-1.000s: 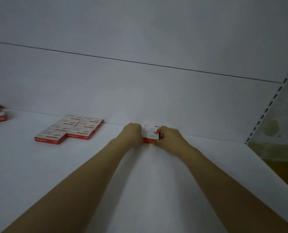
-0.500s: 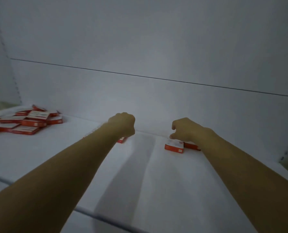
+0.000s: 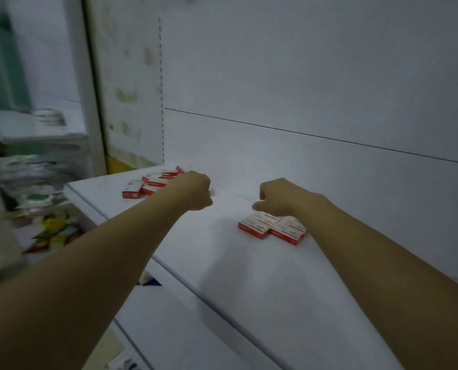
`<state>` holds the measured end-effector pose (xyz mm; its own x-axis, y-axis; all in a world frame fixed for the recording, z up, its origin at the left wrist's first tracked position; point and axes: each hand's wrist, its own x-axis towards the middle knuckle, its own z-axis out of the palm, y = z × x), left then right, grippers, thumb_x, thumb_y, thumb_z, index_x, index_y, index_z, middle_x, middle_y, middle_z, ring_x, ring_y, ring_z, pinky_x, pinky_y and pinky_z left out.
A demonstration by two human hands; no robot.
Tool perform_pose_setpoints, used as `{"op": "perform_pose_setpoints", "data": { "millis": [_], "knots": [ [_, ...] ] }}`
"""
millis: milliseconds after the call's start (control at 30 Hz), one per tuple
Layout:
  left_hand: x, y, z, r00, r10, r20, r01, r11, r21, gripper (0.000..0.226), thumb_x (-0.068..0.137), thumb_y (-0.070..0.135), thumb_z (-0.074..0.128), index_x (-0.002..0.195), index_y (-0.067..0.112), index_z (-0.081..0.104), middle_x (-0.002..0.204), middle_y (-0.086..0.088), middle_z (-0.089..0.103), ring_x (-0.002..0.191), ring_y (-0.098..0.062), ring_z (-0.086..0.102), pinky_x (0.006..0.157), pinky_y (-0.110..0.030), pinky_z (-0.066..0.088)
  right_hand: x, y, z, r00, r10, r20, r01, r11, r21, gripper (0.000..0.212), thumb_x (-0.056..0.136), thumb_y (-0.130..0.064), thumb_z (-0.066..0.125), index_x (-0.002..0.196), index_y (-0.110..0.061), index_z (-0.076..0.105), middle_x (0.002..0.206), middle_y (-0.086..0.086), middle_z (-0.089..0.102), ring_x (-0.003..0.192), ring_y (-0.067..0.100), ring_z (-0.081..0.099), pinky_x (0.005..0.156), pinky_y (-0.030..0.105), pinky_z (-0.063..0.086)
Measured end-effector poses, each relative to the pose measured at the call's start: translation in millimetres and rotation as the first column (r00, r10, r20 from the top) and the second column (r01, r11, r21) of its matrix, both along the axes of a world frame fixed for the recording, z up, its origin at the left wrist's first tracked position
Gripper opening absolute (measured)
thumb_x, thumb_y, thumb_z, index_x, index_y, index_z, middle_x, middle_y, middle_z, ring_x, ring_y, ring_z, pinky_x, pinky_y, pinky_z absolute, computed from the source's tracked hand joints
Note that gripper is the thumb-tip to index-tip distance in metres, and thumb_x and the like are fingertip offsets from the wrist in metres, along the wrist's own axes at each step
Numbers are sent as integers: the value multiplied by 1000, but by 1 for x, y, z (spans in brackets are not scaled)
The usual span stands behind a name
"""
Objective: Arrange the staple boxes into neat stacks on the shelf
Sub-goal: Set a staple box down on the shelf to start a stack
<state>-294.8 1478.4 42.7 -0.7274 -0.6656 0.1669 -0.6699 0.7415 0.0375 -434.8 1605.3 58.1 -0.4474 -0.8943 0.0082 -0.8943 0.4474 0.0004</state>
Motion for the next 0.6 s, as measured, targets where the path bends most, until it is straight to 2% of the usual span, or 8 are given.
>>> {"op": "perform_pose_setpoints", "data": {
  "millis": [167,267,367,433,533,600],
  "knots": [
    [59,-51,-1,994,112,-17,-111,994,22,34,90,30,56,115,8,58,109,-9,62,98,-24,58,83,-33,48,36,-60,2,998,56,8,-56,998,-8,43,94,-40,49,120,-7,54,122,12,55,108,26,53,88,33,45],
    [90,-82,3,987,161,-29,-159,986,42,33,90,30,57,114,9,59,102,-6,62,89,-20,56,76,-28,47,57,-95,5,995,96,12,-95,995,-16,40,94,-38,49,123,-10,52,124,11,54,112,26,51,88,33,43],
    [114,-111,6,979,202,-12,-201,978,53,34,91,29,56,116,7,59,97,-3,57,86,-18,51,73,-26,43,73,-132,2,994,110,16,-110,994,-2,36,92,-35,52,120,-11,53,120,9,57,105,23,54,77,28,41],
    [124,-129,5,975,220,-19,-219,974,66,36,91,30,55,119,7,57,107,-6,60,88,-18,49,76,-28,45,81,-155,-1,992,122,9,-122,992,11,33,92,-34,53,116,-11,55,117,8,59,96,21,54,73,27,40],
    [133,-154,-1,973,229,-32,-226,971,76,39,92,32,55,122,7,55,118,-10,59,91,-18,49,76,-26,43,91,-186,-3,991,134,8,-135,991,13,35,93,-32,52,120,-11,55,118,8,58,102,21,57,75,27,42],
    [134,-174,-5,972,231,-35,-228,971,78,41,92,33,55,124,7,53,121,-10,58,100,-21,55,79,-27,44,92,-209,-5,989,148,12,-148,989,18,35,93,-31,51,121,-11,54,119,8,59,101,20,57,75,26,42]
  ]
}}
